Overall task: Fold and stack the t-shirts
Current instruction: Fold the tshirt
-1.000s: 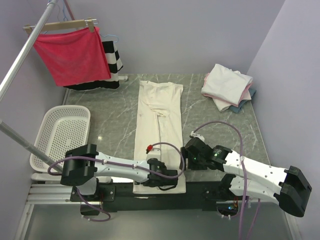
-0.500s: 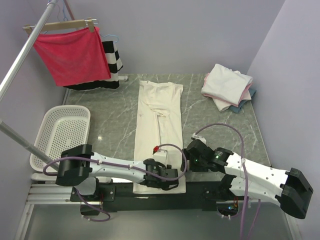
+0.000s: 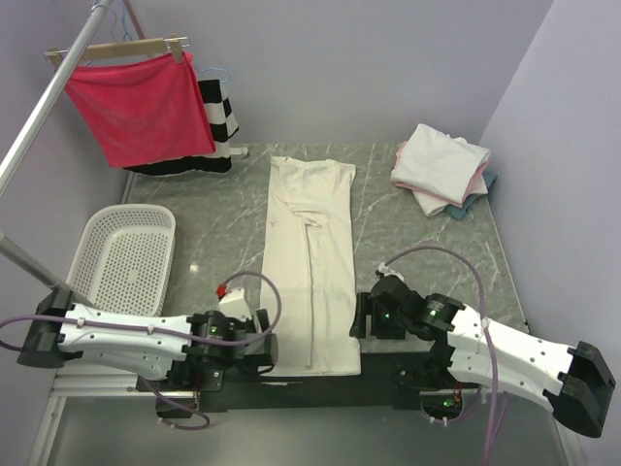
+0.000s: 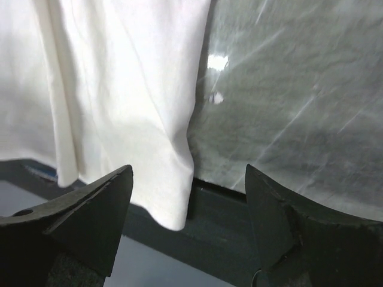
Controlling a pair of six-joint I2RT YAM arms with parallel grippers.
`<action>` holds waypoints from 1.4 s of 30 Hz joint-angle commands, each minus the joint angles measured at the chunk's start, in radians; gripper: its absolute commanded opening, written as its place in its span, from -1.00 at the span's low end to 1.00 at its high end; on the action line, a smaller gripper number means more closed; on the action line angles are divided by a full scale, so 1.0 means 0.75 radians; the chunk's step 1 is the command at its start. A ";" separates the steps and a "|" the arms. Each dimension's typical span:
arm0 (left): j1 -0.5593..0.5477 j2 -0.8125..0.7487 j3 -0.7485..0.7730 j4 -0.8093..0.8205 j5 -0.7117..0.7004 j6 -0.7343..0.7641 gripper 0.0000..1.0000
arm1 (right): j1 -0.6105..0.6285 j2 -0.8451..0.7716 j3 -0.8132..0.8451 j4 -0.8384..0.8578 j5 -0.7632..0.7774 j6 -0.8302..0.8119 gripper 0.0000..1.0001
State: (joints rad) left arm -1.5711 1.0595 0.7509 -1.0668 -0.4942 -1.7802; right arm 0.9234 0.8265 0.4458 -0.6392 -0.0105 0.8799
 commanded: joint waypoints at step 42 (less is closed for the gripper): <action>-0.057 0.003 -0.398 0.559 0.168 -0.150 0.11 | 0.276 0.062 -0.134 0.218 -0.219 0.250 -0.51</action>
State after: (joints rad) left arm -1.6054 1.0466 0.4992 -0.9432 -0.3466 -1.8343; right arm 1.1236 0.8627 0.3038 -0.4751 -0.2077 1.0786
